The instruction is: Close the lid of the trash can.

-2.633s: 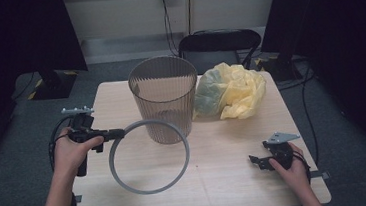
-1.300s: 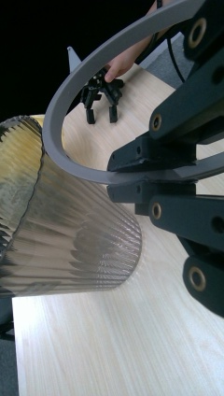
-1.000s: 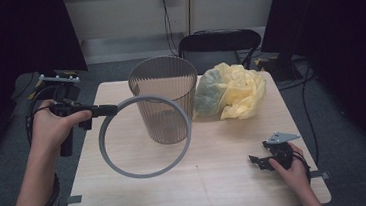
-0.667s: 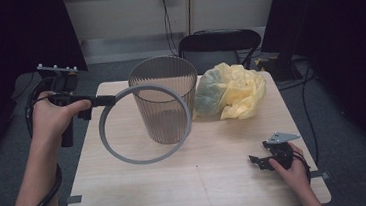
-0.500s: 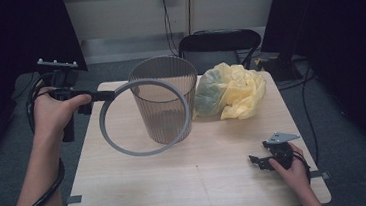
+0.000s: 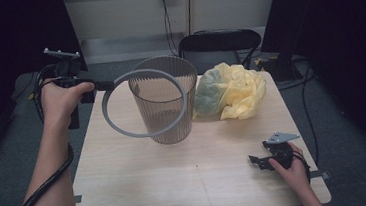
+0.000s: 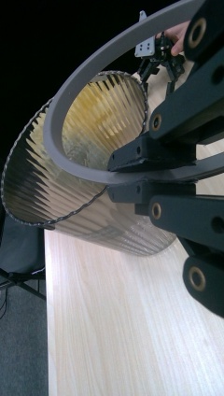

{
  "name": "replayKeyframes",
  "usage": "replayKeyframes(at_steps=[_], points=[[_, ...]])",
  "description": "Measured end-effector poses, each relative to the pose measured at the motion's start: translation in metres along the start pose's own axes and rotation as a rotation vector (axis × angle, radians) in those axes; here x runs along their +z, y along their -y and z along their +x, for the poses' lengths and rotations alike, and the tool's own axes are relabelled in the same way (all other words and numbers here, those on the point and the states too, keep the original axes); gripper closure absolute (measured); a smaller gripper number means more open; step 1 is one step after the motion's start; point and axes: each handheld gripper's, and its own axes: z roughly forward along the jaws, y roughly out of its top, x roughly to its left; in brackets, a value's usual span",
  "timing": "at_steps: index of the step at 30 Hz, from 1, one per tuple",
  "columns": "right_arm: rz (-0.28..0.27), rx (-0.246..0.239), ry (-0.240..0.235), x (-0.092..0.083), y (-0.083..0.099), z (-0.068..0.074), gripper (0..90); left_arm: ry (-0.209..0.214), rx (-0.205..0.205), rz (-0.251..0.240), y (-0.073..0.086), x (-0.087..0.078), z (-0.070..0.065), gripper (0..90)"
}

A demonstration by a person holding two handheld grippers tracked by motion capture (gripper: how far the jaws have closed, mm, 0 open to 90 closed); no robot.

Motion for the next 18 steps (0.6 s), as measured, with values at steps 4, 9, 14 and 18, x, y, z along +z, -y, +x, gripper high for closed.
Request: replayKeyframes(at_steps=[4, 9, 14, 18], points=[[-0.001, -0.001, 0.000, 0.000, 0.000, 0.000, 14.4, -0.005, -0.011, -0.017, -0.002, 0.000, 0.003, 84.0], [0.000, -0.001, 0.000, 0.000, 0.000, 0.000, 14.4, -0.031, -0.029, -0.017, -0.003, 0.005, 0.007, 84.0], [0.000, -0.001, 0.000, 0.000, 0.000, 0.000, 14.4, -0.055, -0.049, -0.023, -0.004, 0.009, 0.012, 84.0], [-0.001, -0.002, 0.000, 0.000, 0.000, 0.000, 14.4, -0.070, -0.059, -0.027, -0.005, 0.011, 0.013, 84.0]])
